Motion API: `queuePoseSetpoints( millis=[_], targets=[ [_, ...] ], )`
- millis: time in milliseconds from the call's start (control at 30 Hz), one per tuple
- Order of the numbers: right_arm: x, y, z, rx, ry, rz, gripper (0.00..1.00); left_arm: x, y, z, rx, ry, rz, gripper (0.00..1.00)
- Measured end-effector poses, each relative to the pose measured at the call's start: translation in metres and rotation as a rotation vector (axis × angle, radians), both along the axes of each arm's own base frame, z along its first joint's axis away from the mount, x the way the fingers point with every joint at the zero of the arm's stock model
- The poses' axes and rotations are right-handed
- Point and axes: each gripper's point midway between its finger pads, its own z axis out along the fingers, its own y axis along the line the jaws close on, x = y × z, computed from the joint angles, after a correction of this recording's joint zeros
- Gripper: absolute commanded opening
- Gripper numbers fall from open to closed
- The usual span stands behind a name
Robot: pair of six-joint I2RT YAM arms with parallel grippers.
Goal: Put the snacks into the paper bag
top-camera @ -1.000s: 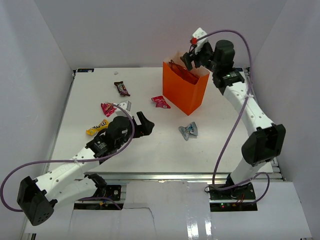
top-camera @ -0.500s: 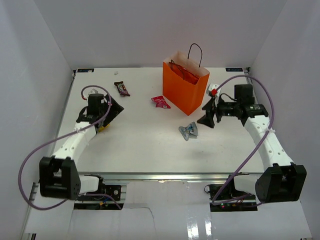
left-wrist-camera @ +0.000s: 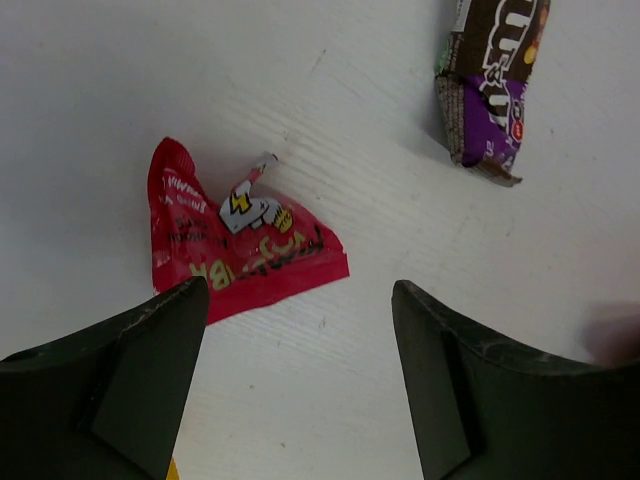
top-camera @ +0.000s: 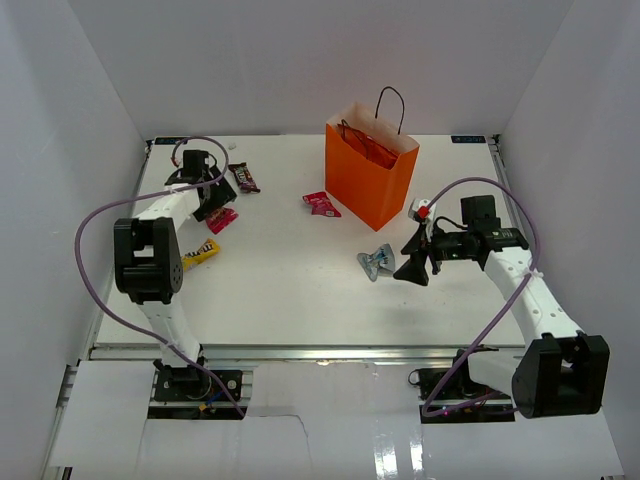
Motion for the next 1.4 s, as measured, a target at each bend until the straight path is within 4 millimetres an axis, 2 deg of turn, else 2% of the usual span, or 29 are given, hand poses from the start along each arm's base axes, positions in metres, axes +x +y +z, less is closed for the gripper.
queuePoseSetpoints(
  millis=[167, 300, 367, 467, 500, 533, 733, 900, 1033, 1100, 1200, 1333, 1400],
  targets=[
    [0.0, 0.002, -0.002, 0.014, 0.019, 0.008, 0.81, 0.019, 0.009, -0.024, 0.053, 0.053, 0.002, 0.82],
    [0.001, 0.003, -0.003, 0.022, 0.03, 0.008, 0.81, 0.027, 0.016, -0.03, 0.093, 0.082, 0.011, 0.77],
    [0.001, 0.004, -0.003, 0.025, 0.033, 0.008, 0.81, 0.029, 0.019, -0.031, 0.113, 0.088, 0.015, 0.72],
    [-0.001, 0.005, -0.002, 0.034, 0.035, 0.015, 0.81, 0.025, 0.023, -0.036, 0.138, 0.111, 0.015, 0.55],
    [-0.002, 0.007, -0.001, 0.038, 0.035, 0.023, 0.81, 0.024, 0.024, -0.036, 0.143, 0.116, 0.009, 0.47],
    [-0.003, 0.008, -0.001, 0.042, 0.032, 0.034, 0.81, 0.024, 0.024, -0.037, 0.144, 0.118, 0.004, 0.43],
    [-0.018, 0.025, 0.009, 0.06, -0.013, 0.168, 0.81, 0.022, 0.022, -0.039, 0.15, 0.101, -0.033, 0.26],
    [-0.023, 0.037, 0.021, 0.066, -0.066, 0.247, 0.8, 0.009, 0.014, -0.037, 0.115, 0.079, -0.087, 0.17],
    [-0.024, 0.047, 0.027, 0.071, -0.098, 0.306, 0.8, -0.021, -0.012, -0.032, 0.011, 0.048, -0.212, 0.11],
    [-0.028, 0.055, 0.028, 0.072, -0.103, 0.341, 0.8, -0.037, -0.029, -0.023, -0.049, 0.002, -0.286, 0.1],
    [-0.032, 0.07, 0.029, 0.07, -0.098, 0.381, 0.79, -0.062, -0.056, 0.001, -0.143, -0.085, -0.391, 0.09],
    [-0.025, 0.094, 0.029, 0.042, -0.073, 0.36, 0.82, -0.086, -0.098, 0.035, -0.266, -0.213, -0.536, 0.09],
    [-0.019, 0.109, 0.027, 0.012, -0.068, 0.32, 0.85, -0.104, -0.13, 0.048, -0.345, -0.257, -0.628, 0.09]
  ],
)
